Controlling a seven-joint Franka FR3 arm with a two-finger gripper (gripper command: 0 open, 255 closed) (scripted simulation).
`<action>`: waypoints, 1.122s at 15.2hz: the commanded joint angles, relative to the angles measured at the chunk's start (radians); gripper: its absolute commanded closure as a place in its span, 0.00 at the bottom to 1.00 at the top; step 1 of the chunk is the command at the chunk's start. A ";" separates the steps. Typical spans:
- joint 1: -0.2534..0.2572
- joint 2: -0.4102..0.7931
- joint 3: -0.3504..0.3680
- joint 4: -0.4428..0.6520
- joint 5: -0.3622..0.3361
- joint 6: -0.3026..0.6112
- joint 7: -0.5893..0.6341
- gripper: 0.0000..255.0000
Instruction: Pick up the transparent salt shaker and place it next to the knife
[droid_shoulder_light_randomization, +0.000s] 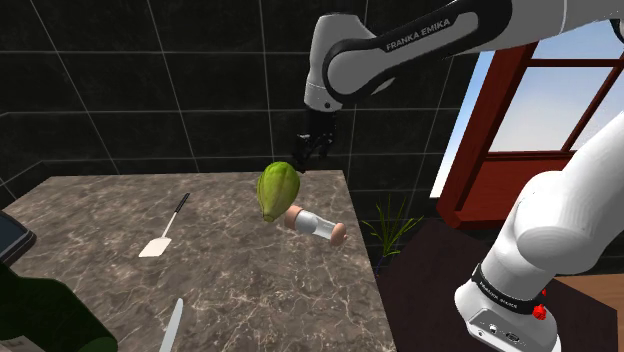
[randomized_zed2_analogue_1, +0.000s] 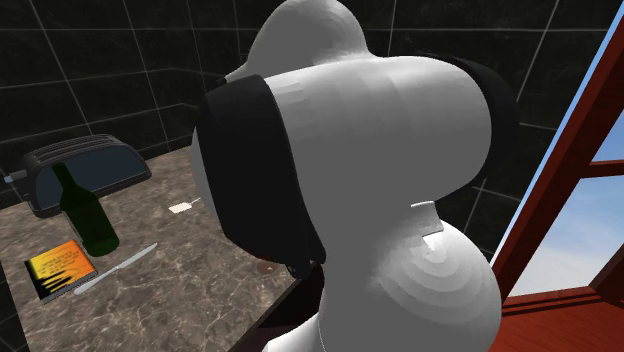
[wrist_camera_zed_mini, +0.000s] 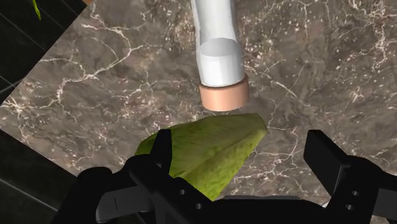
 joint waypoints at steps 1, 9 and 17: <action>0.007 -0.010 -0.006 -0.083 0.025 0.085 -0.039 0.00; 0.051 0.072 -0.026 -0.310 0.153 0.423 -0.218 0.00; 0.084 0.217 -0.027 -0.352 0.253 0.618 -0.327 0.00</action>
